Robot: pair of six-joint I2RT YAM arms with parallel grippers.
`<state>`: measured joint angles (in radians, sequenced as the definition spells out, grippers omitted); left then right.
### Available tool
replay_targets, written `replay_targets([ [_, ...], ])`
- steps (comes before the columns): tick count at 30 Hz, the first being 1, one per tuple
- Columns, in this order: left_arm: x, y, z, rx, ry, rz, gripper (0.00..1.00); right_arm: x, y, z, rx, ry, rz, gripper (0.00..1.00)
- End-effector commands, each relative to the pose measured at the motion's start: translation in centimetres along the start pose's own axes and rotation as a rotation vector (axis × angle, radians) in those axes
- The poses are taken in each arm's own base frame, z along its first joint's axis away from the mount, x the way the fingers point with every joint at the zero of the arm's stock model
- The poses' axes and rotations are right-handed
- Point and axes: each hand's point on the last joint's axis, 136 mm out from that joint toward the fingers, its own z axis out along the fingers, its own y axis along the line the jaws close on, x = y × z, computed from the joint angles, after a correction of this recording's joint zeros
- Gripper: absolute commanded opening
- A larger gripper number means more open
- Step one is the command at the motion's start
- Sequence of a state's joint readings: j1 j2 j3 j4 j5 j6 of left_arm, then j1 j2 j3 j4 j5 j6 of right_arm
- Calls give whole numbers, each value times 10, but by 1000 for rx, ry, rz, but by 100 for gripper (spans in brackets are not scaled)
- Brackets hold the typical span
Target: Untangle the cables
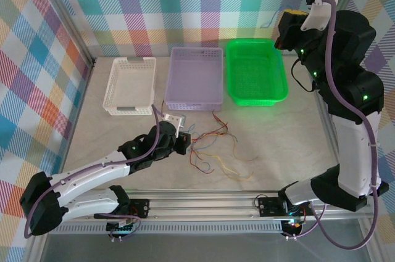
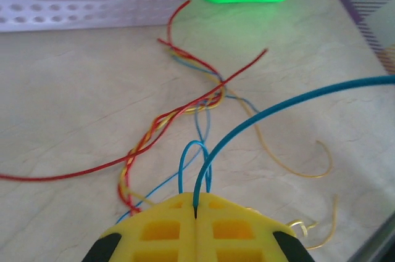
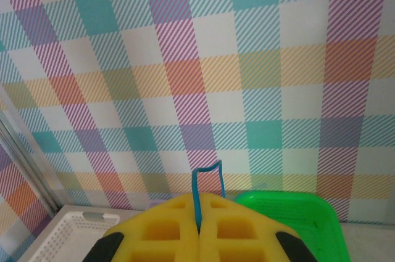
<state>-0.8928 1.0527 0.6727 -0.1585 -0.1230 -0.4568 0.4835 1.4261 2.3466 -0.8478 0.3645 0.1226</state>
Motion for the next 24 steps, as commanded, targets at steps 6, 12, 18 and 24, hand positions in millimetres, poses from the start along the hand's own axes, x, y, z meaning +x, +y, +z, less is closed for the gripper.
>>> replay_targets([
  [6, 17, 34, -12, -169, 48, -23, 0, 8, 2, 33, 26, 14, -90, 0],
  [12, 15, 41, -27, -197, 25, -45, 0, 35, -3, 70, 35, 91, -113, 0],
  [18, 15, 51, -37, -242, 17, -46, 0, 68, -12, 106, 55, 171, -109, 0],
  [24, 14, 54, -48, -251, 11, -57, 0, 89, -21, 132, 67, 207, -79, 0],
])
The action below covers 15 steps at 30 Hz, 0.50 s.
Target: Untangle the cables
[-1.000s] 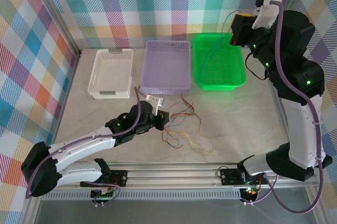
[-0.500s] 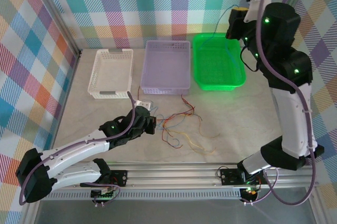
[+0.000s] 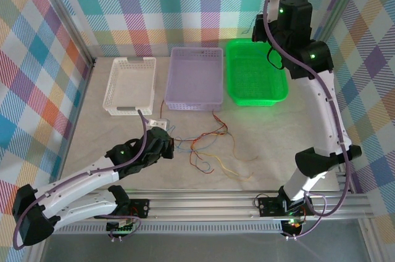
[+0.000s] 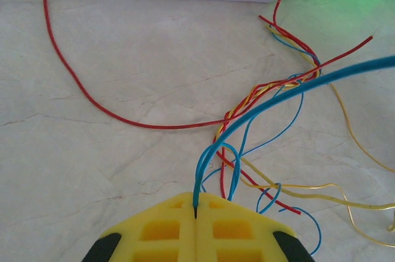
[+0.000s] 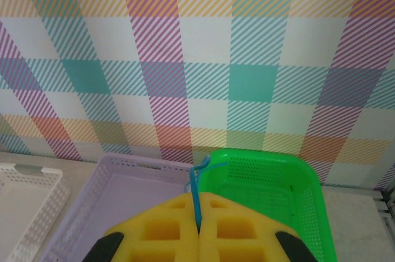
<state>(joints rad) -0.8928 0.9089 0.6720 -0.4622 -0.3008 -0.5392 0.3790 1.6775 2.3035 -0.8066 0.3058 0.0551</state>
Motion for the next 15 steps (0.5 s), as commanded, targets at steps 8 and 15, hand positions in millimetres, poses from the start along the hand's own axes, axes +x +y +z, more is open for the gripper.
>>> replay_targets([
  [8, -3, 6, -17, -16, -10, -24, 0, 14, -35, 46, 43, 34, 93, 0],
  [15, -5, 10, -26, -11, -27, -41, 0, 39, -55, 79, 84, 90, 108, 0],
])
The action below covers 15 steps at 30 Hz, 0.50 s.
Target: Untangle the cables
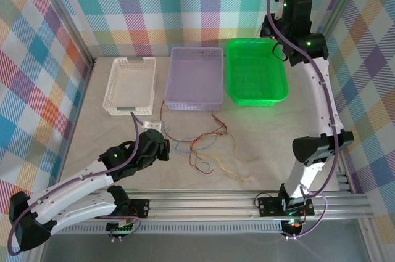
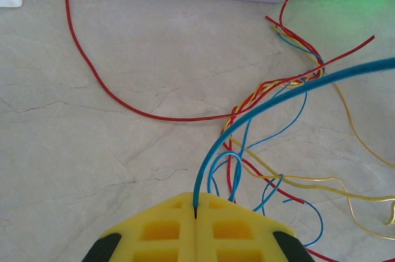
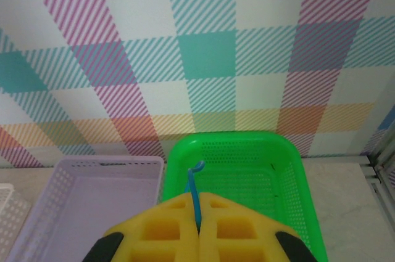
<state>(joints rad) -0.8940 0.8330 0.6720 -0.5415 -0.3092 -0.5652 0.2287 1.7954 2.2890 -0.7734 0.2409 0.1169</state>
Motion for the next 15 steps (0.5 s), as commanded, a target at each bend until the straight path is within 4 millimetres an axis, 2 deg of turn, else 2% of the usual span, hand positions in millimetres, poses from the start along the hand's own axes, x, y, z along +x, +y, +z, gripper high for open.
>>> replay_targets([
  [1, -7, 0, -12, 1, -24, -18, 0, 5, -3, 20, 6, 3, 11, 0],
  [9, -13, -1, -18, -3, -27, -14, 0, 32, -23, 60, 52, 58, 26, 0],
  [15, -16, -3, -20, 0, -29, -19, 0, 74, -24, 93, 62, 137, 37, 0],
])
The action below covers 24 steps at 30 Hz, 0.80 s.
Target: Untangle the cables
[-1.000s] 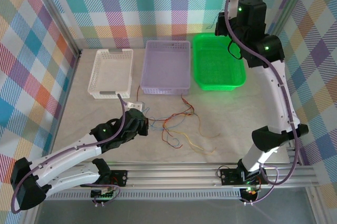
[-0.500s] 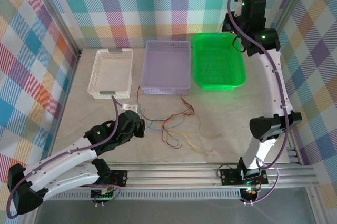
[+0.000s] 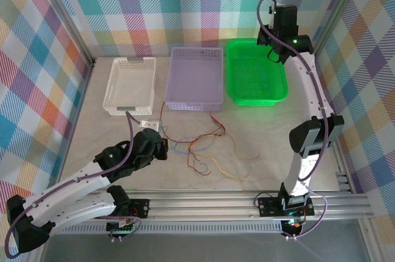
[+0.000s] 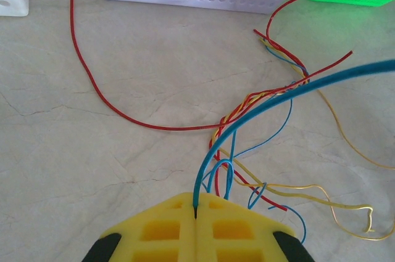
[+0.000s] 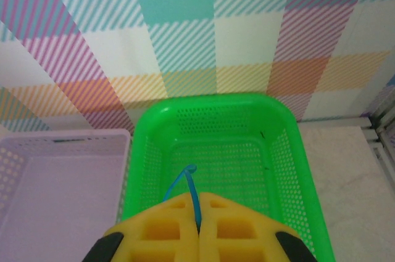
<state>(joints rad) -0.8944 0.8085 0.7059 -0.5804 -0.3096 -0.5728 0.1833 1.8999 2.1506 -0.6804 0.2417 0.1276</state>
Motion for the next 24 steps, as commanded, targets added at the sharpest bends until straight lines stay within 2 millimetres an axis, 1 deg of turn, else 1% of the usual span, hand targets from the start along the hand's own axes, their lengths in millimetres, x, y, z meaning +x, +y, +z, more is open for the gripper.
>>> replay_targets([
  [1, -9, -1, -9, -13, -15, -6, 0, 13, 1, 24, -3, 10, 30, 0],
  [9, -15, -3, -13, -11, -24, -2, 0, 60, -3, 65, 18, 120, 40, 0],
  [13, -17, -5, -13, -9, -27, -3, 0, 83, -4, 79, 27, 174, 52, 0],
  [20, -20, -6, -15, -5, -35, -6, 0, 124, -4, 95, 38, 299, 100, 0],
  [24, -21, -8, -15, 0, -35, -8, 0, 141, -2, 99, 30, 353, 119, 0],
])
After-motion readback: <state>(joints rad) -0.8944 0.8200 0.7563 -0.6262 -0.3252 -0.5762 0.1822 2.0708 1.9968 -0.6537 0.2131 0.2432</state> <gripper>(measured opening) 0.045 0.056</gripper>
